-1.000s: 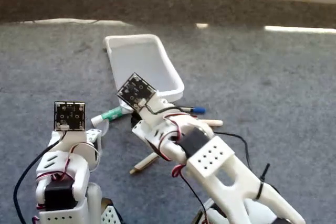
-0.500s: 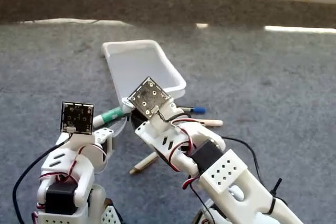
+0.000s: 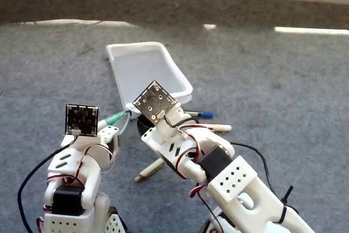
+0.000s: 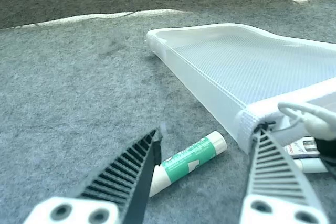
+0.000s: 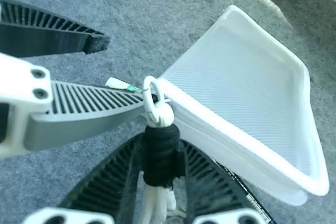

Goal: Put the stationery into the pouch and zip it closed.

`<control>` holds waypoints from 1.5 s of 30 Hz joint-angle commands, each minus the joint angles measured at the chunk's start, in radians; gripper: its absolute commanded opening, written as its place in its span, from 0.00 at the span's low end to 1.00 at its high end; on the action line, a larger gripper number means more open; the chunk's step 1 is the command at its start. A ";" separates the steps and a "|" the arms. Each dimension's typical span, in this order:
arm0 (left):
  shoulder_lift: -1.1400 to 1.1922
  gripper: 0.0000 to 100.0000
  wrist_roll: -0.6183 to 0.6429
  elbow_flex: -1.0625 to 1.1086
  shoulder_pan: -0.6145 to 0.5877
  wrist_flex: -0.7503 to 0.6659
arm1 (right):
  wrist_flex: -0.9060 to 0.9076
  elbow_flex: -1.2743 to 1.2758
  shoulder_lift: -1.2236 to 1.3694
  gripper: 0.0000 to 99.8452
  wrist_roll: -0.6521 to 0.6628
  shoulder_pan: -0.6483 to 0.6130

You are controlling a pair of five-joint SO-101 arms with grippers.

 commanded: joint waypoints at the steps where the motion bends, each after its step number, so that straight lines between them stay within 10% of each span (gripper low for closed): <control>1: -0.005 0.25 0.005 0.015 0.016 -0.051 | 0.002 -0.013 -0.035 0.00 -0.008 -0.016; 20: -0.010 0.00 0.000 0.007 -0.073 -0.064 | 0.102 -0.021 -0.036 0.00 -0.008 -0.022; 45: -0.010 0.01 0.006 -0.010 -0.180 -0.060 | 0.102 -0.010 -0.363 0.01 -0.063 0.154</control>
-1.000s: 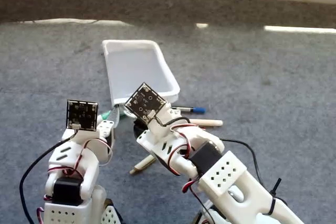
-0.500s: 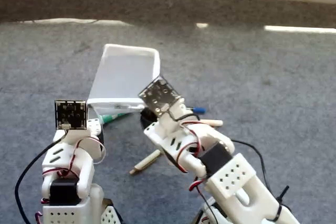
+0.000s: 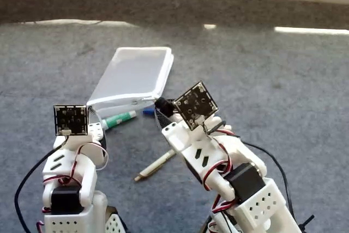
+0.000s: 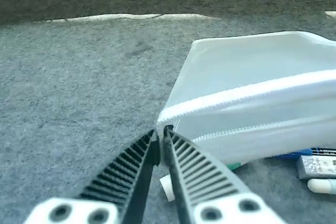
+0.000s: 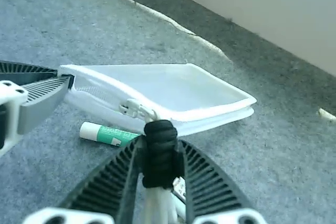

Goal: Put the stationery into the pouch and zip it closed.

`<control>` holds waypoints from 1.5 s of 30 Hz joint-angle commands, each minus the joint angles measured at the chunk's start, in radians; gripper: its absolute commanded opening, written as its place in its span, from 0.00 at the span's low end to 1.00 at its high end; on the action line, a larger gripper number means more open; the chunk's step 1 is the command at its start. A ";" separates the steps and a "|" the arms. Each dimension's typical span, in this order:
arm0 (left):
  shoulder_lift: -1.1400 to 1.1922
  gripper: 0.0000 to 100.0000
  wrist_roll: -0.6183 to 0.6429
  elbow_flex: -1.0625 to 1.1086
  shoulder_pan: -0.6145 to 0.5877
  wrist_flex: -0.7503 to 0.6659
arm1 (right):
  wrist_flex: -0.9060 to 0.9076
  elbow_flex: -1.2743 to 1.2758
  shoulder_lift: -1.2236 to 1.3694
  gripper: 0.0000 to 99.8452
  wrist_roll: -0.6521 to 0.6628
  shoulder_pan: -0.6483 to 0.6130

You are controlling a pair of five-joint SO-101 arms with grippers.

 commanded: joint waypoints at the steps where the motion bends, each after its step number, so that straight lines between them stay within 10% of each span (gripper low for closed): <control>1: -0.004 0.01 0.000 -0.042 -0.030 -0.017 | 0.001 -0.012 -0.038 0.01 -0.009 0.025; 14: -0.004 0.24 0.075 -0.012 -0.028 -0.018 | 0.050 -0.015 -0.039 0.01 0.031 -0.002; 38: 0.001 0.23 0.075 0.030 0.084 -0.121 | 0.199 -0.013 -0.257 0.01 0.095 -0.133; 45: 0.001 0.07 -0.064 0.038 0.160 -0.121 | 0.199 -0.013 -0.255 0.01 0.095 -0.133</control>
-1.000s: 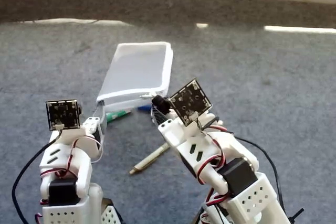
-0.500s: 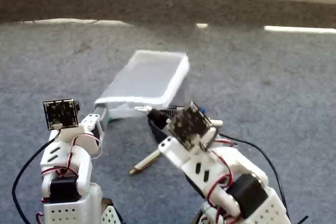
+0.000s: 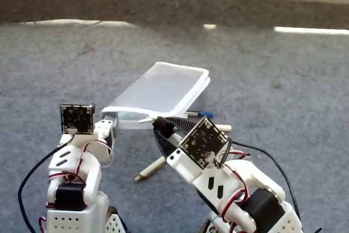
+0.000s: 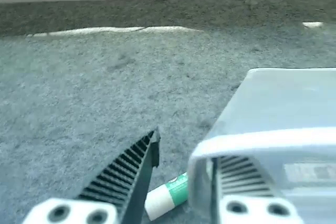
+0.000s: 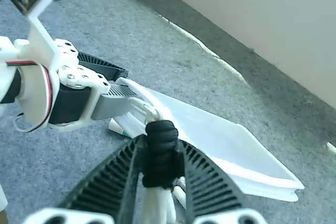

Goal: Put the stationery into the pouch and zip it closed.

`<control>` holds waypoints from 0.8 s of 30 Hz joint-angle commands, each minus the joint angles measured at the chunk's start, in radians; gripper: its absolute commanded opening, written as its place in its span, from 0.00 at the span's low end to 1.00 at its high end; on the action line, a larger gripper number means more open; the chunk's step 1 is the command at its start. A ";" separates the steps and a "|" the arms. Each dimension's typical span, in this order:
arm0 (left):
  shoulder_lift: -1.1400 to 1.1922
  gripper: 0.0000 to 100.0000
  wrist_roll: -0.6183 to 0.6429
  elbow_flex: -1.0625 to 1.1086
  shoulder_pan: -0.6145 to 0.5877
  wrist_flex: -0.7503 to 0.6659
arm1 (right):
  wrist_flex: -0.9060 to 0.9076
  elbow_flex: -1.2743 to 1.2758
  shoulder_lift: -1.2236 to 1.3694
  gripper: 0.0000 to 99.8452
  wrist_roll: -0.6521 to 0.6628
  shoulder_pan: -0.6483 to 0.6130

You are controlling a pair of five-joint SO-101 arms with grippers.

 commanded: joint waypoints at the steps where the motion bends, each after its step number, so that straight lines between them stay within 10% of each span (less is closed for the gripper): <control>1: -0.008 0.04 -0.104 -0.012 0.056 -0.011 | 0.002 -0.013 0.008 0.01 0.008 -0.010; 24: -0.008 0.01 -0.009 -0.222 -0.202 0.209 | 0.002 -0.012 0.015 0.27 0.002 -0.005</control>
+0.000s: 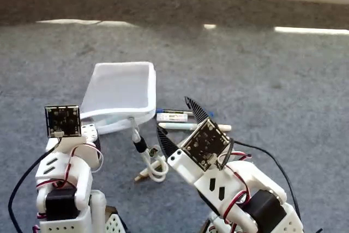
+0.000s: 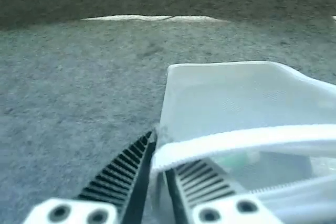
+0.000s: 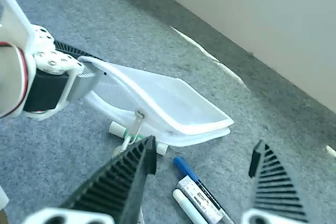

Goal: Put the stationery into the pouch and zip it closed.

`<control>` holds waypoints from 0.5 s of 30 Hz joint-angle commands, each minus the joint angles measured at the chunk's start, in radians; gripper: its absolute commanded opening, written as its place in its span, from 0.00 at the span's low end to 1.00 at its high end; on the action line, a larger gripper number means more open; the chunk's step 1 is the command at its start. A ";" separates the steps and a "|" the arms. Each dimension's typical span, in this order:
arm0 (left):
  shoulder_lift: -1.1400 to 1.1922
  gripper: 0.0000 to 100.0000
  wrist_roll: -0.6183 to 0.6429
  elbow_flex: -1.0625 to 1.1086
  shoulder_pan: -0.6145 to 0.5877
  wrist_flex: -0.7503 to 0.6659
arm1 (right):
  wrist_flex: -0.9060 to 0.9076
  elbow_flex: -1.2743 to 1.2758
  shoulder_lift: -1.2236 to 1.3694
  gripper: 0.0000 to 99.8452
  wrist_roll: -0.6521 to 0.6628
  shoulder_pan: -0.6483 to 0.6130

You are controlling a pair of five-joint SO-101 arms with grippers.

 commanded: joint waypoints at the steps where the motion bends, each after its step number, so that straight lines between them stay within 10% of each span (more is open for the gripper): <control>1: -0.008 0.01 0.048 -0.076 -0.085 0.002 | 0.001 -0.010 0.019 0.27 0.002 -0.005; 15: -0.005 0.01 0.112 -0.168 -0.260 0.061 | -0.015 -0.012 0.062 0.27 0.002 -0.002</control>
